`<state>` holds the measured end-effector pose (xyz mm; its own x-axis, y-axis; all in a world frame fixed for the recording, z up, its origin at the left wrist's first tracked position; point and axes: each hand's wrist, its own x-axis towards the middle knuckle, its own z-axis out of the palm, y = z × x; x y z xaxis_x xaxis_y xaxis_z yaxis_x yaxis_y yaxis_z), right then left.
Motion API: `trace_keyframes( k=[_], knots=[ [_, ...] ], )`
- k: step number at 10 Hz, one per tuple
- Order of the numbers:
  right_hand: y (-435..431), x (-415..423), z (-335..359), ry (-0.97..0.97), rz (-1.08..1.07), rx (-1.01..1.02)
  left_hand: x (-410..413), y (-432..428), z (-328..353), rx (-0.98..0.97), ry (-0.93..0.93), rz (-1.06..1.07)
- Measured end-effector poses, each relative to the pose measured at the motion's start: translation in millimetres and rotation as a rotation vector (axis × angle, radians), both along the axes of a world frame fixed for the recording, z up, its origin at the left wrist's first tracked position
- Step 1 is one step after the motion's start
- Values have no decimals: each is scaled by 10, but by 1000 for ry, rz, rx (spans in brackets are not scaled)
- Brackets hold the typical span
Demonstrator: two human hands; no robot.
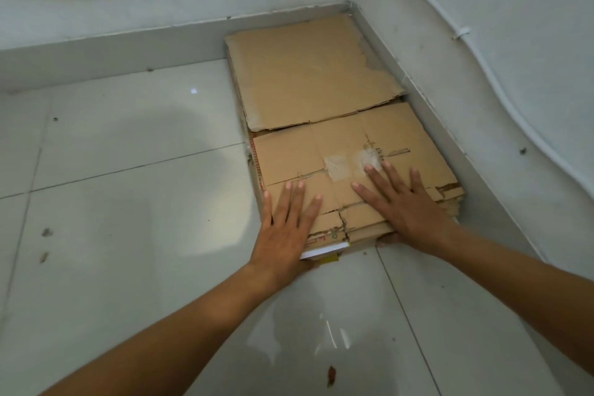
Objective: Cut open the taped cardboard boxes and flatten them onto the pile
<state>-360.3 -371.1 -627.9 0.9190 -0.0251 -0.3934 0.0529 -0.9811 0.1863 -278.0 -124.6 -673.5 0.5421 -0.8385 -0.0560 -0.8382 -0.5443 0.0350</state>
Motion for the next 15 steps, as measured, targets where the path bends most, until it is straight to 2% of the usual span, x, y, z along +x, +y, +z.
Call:
trace_keyframes(
  k=[1,2,3,4,5,6,7,8,9,11,12,13,14,15],
  knots=[
    [-64,-10,29,-22,44,101,85,31,105,-135,111,-78],
    [-88,47,163,-58,-46,261,276,-28,258,-506,431,184],
    [-91,155,176,-168,-228,340,720,-190,409,-905,753,697],
    [-102,243,153,-165,-338,311,1325,-303,507,-1002,1028,948],
    [-121,315,108,-148,-346,281,1726,-303,398,-936,1110,992],
    [-159,389,61,-159,-386,286,1828,-413,325,-918,1134,975],
    [-223,469,29,-151,-433,281,1838,-578,239,-915,1050,920],
    [-309,579,25,-102,-490,312,1853,-655,59,-897,880,893],
    [-357,643,3,-9,-486,314,1873,-665,-31,-851,817,877],
    [-307,650,73,9,-491,269,1931,-555,50,-789,830,818],
    [-228,633,145,-61,-449,262,1653,-477,121,-762,567,788],
    [-152,623,231,-60,-392,286,1244,-383,129,-689,441,615],
    [-88,669,324,2,-394,278,1109,-294,155,-546,563,560],
    [-43,778,427,-25,-367,246,1178,-230,304,-472,528,549]
  ],
)
